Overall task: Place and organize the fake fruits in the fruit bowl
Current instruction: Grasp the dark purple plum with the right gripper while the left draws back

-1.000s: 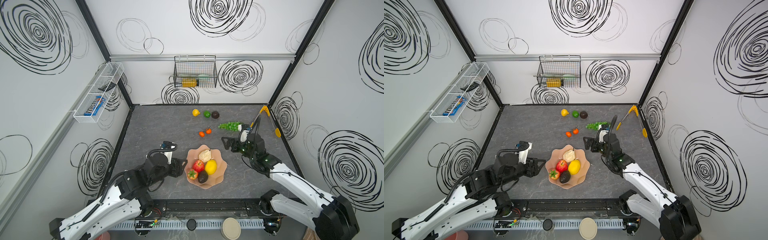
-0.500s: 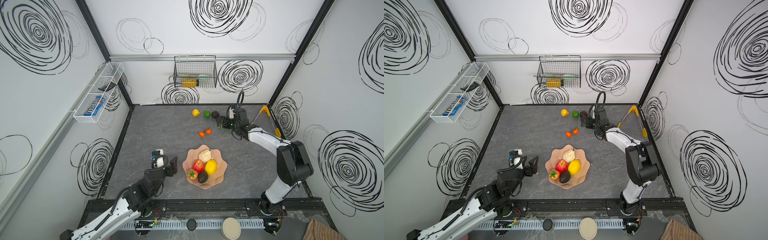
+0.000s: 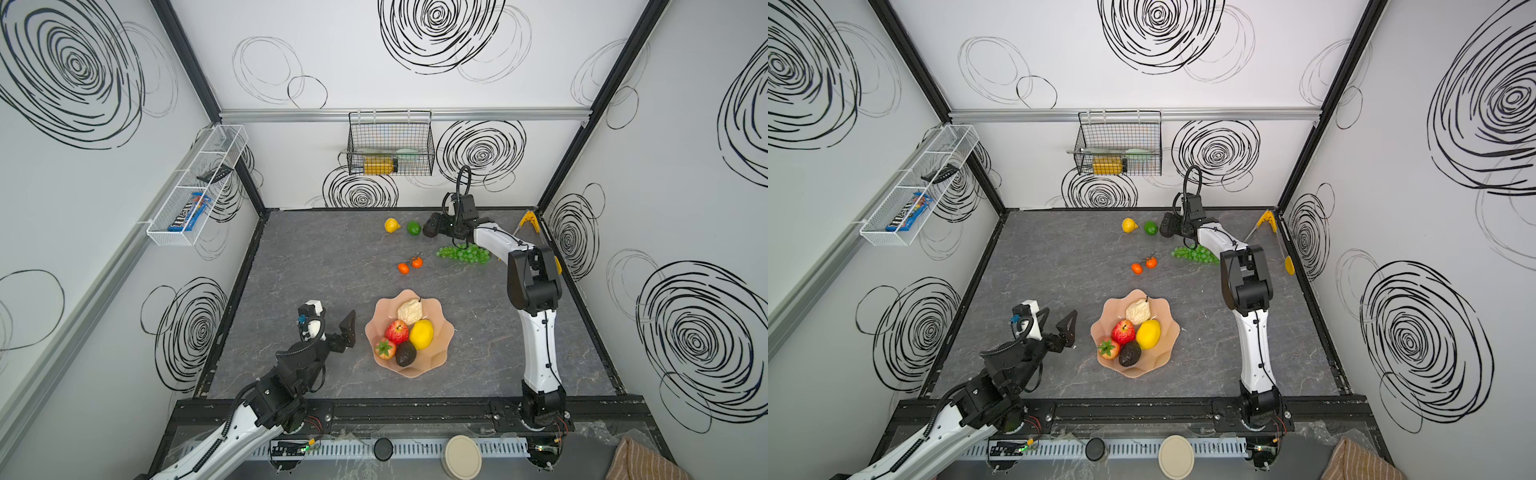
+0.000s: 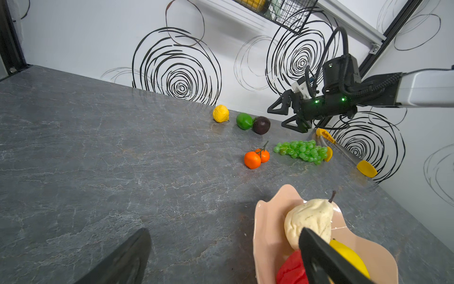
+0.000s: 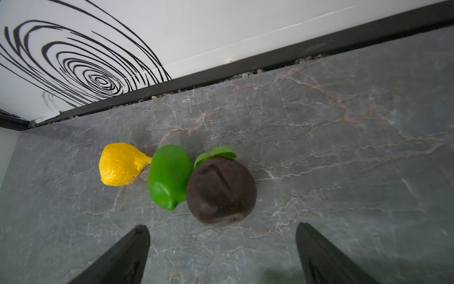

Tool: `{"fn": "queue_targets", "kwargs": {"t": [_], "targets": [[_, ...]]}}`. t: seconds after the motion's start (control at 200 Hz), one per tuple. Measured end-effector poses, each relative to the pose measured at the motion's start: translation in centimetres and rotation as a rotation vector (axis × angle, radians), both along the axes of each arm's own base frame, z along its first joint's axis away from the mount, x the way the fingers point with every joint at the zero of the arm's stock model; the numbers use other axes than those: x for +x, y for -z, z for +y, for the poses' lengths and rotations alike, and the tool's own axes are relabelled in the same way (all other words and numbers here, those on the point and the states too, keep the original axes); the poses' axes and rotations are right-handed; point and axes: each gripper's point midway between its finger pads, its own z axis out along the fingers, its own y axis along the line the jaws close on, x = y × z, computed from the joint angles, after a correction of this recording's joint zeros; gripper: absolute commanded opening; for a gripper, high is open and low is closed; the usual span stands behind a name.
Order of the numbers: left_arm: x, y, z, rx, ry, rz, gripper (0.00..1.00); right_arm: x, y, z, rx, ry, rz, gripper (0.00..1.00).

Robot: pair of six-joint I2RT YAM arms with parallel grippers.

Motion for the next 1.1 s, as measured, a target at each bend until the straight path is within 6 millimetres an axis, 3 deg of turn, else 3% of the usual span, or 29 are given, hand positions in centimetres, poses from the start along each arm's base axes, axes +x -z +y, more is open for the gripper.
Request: {"fn": "queue_targets", "kwargs": {"t": [0.27, 0.545, 0.876, 1.096], "targets": [[0.2, 0.1, -0.3, 0.001, 0.012, 0.006, 0.99, 0.5, 2.1, 0.6, -0.004, -0.03, 0.032, 0.93], [0.3, 0.1, -0.4, -0.002, 0.014, 0.006, 1.0, 1.7, 3.0, 1.2, 0.014, -0.057, 0.028, 0.83], [0.3, 0.3, -0.4, 0.003, 0.014, 0.013, 1.0, 2.1, 3.5, 1.3, 0.033, -0.069, 0.035, 0.64], [0.4, 0.4, -0.4, 0.004, 0.014, 0.014, 1.0, 2.1, 3.4, 1.3, 0.038, -0.064, 0.035, 0.59]]}}
